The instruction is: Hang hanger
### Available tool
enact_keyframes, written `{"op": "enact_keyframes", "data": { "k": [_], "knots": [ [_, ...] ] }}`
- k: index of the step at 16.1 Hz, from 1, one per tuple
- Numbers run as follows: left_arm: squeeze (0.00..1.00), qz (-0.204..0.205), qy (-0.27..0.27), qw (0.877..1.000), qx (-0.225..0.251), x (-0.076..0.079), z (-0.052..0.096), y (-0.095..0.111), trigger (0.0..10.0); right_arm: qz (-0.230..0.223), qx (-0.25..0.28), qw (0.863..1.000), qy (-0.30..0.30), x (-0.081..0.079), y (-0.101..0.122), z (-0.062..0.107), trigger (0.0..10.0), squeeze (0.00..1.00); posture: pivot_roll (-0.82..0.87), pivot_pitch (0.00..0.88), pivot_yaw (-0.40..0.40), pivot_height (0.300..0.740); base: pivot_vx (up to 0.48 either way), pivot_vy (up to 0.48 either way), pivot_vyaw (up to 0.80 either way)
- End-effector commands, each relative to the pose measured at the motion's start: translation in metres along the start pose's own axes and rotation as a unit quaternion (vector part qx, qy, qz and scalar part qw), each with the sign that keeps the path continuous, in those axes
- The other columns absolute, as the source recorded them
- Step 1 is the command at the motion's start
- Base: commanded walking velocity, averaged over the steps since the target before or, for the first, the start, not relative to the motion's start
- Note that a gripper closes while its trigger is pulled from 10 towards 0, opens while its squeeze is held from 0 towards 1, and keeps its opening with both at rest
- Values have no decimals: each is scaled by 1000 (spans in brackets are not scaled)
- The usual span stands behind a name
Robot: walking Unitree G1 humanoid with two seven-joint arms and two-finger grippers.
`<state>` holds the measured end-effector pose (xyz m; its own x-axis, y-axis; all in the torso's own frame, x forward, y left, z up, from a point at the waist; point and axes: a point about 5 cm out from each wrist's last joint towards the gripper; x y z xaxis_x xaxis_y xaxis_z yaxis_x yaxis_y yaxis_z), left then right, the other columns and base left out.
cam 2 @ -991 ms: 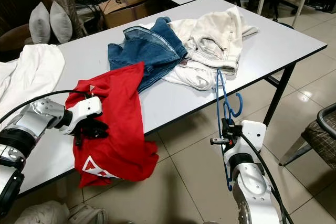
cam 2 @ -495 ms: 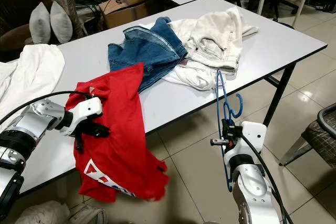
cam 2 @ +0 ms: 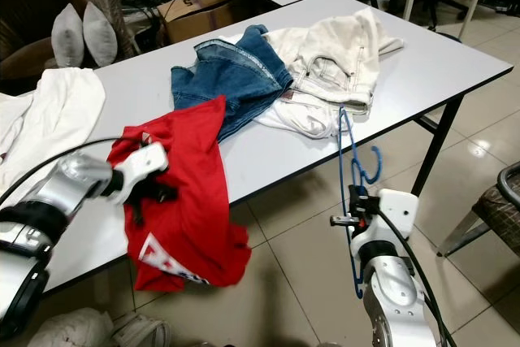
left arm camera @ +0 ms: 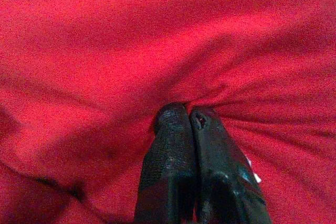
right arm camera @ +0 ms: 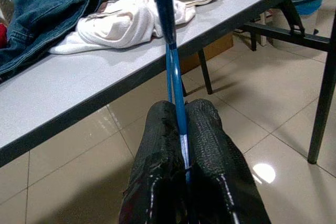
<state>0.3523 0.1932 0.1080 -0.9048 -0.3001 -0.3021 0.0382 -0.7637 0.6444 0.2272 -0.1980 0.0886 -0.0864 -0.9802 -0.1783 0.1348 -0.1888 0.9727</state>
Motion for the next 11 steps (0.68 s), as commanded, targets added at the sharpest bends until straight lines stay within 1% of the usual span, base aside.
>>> {"op": "enact_keyframes", "data": {
  "k": [1,2,3,4,5,6,7,8,9,10,11],
  "knots": [
    [0,-10,48,999,3,-15,8,8,0,-3,-2,1000,-3,-1,-1,2,10000,0,-217,26,227,740,0,0,0],
    [0,-36,118,992,6,-35,15,27,0,-2,-1,1000,-5,0,0,1,10000,0,-216,25,227,740,0,0,0],
    [0,-44,143,989,5,-42,18,34,0,-2,-1,1000,-5,1,0,1,10000,0,-216,25,227,740,0,0,0],
    [0,-59,206,977,1,-58,29,47,0,-1,1,1000,-6,1,1,0,10000,0,-219,23,227,740,0,0,0],
    [0,-69,261,963,-6,-71,40,55,0,-1,2,1000,-6,1,2,0,10000,0,-221,24,227,740,0,0,0],
    [0,-99,380,919,-25,-97,68,73,0,1,3,1000,-7,2,3,-1,10000,0,-222,23,229,740,0,0,0],
    [0,-104,409,906,-26,-102,76,78,0,1,3,1000,-7,2,3,0,10000,0,-222,23,229,740,0,0,0],
    [0,-86,481,873,-5,-114,95,89,0,2,3,1000,-9,3,3,1,10000,0,-222,23,229,740,0,0,0],
    [0,-71,508,858,1,-118,102,91,0,2,3,1000,-9,3,2,1,10000,0,-225,21,233,740,0,0,0],
    [0,-47,508,860,-15,-115,94,83,0,1,3,1000,-11,3,1,1,10000,0,-226,21,240,740,0,0,0],
    [0,-43,498,866,-24,-112,88,79,0,1,3,1000,-11,2,1,1,10000,0,-226,21,240,740,0,0,0]
  ]
}}
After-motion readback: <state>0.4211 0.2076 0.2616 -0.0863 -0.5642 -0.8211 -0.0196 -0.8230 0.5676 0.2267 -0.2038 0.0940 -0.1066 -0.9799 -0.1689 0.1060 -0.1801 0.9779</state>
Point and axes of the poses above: a point about 5 cm out from each wrist's last joint towards the gripper, its own z axis pointing back from the gripper into the wrist, its own y axis along the axis of the wrist's last joint, x = y × z, and after that the axes turned 11 degrees about -z, right-handed
